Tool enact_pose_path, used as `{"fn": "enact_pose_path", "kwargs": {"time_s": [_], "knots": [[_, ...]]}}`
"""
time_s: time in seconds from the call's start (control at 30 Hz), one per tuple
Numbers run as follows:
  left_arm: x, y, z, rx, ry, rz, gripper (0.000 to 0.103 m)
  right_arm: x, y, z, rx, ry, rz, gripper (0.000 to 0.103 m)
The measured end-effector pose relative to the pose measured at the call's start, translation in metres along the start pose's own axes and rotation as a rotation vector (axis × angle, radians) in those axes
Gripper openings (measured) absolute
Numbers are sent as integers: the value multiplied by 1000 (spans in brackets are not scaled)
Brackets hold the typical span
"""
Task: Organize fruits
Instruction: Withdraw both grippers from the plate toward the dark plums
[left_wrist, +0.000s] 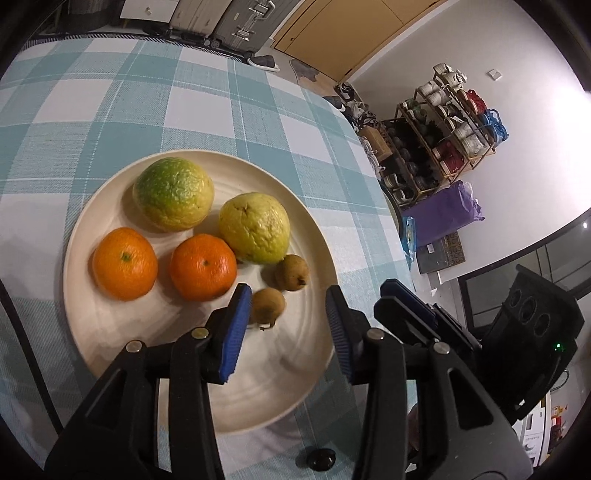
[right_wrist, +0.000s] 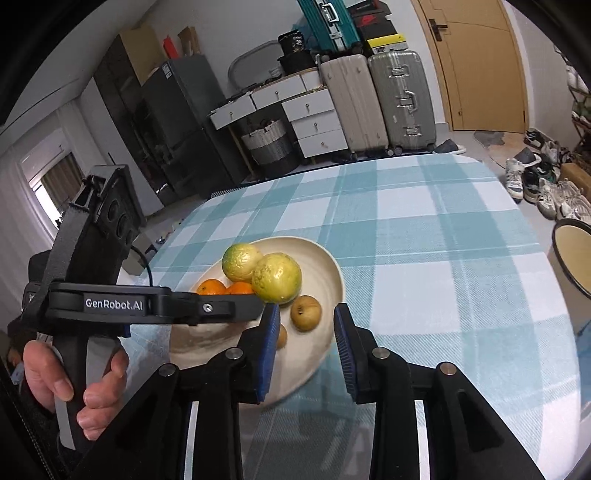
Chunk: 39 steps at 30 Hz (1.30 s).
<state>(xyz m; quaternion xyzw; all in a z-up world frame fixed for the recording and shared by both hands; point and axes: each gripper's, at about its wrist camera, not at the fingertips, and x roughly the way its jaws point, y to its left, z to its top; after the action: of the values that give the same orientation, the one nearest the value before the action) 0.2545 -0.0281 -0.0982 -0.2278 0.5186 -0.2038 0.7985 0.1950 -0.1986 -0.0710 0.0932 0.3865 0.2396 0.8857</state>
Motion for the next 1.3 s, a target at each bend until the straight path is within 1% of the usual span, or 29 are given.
{"fn": "enact_pose_path", "kwargs": {"time_s": [0.13, 0.23, 0.37, 0.5, 0.6, 0.63, 0.7, 0.83, 0.87, 0.93, 1.03, 1.1, 1.17, 1.2, 1.23, 1.3], "knots": [[-11, -5, -8, 25, -12, 23, 38, -13, -4, -7, 30, -7, -1, 33], [-20, -11, -17, 54, -20, 48, 38, -23, -2, -11, 39, -18, -2, 36], [-35, -19, -34, 104, -54, 102, 38, -35, 6, -15, 27, -36, 11, 42], [-49, -22, -47, 128, -81, 141, 38, -46, 14, -22, 22, -50, 34, 42], [-59, -26, -61, 161, -93, 186, 38, -54, 19, -27, 21, -57, 41, 42], [-63, -27, -65, 168, -104, 197, 38, -56, 20, -29, 21, -59, 42, 44], [-69, -27, -74, 170, -119, 208, 38, -60, 22, -32, 23, -63, 46, 48], [-81, -26, -90, 165, -145, 225, 38, -68, 28, -40, 20, -70, 56, 50], [-84, -26, -93, 168, -151, 232, 39, -69, 30, -40, 20, -69, 57, 52], [-90, -26, -100, 175, -164, 241, 45, -72, 34, -43, 13, -69, 56, 54], [-100, -29, -109, 192, -183, 254, 46, -77, 41, -48, -2, -74, 59, 63], [-105, -31, -117, 205, -192, 267, 47, -80, 46, -51, -19, -71, 66, 63], [-110, -33, -124, 211, -203, 287, 55, -81, 51, -54, -29, -67, 63, 63], [-113, -33, -127, 213, -210, 297, 62, -82, 53, -56, -30, -65, 65, 63], [-116, -33, -131, 215, -221, 306, 67, -82, 55, -58, -33, -64, 68, 63], [-122, -33, -139, 218, -241, 316, 69, -83, 58, -61, -37, -65, 70, 64]]}}
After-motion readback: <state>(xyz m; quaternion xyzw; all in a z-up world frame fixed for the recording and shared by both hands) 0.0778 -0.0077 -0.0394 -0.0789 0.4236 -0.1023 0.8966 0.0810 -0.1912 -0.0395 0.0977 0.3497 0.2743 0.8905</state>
